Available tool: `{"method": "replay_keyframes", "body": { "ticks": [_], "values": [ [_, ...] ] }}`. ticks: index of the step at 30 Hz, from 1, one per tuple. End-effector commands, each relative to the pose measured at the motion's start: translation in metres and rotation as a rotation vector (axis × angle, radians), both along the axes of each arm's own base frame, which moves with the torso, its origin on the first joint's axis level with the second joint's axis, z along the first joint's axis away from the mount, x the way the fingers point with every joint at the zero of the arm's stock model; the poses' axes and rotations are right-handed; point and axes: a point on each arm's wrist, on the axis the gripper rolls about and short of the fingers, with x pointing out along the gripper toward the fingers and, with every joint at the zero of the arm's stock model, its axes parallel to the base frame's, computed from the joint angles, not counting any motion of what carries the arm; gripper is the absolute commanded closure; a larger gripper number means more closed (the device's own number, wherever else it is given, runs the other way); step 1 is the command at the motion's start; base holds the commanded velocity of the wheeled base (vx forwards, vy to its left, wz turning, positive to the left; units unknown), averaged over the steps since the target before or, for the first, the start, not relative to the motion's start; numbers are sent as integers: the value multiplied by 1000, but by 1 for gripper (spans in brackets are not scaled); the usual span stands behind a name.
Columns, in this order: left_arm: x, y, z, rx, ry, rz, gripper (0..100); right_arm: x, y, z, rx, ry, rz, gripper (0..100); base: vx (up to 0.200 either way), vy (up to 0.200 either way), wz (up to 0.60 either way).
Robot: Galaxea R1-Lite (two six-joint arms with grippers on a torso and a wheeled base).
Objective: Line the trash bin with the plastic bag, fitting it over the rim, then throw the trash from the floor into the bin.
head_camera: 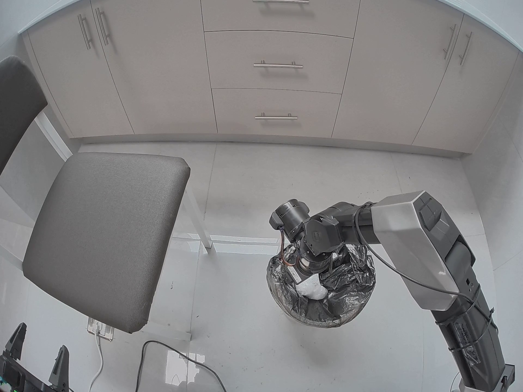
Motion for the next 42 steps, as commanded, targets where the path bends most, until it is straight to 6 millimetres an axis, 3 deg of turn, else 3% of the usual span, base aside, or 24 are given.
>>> {"method": "replay_keyframes", "body": {
  "ticks": [1,4,5,24,31,42],
  "values": [
    [0,0,-4,0,-2,0,0,0,0,-5,-3,7,-3,0,0,0,0],
    [0,0,-4,0,-2,0,0,0,1,-7,-5,8,1,0,0,0,0],
    [0,0,-4,0,-3,0,0,0,1,-8,-7,10,2,100,0,0,0],
    [0,0,-4,0,-2,0,0,-1,5,-16,-4,13,-1,100,0,0,0],
    [0,0,-4,0,-2,0,0,1,5,-33,4,18,-23,100,0,0,0],
    [0,0,-4,0,-3,0,0,16,-1,-75,28,-17,-49,100,0,0,0]
  ]
}}
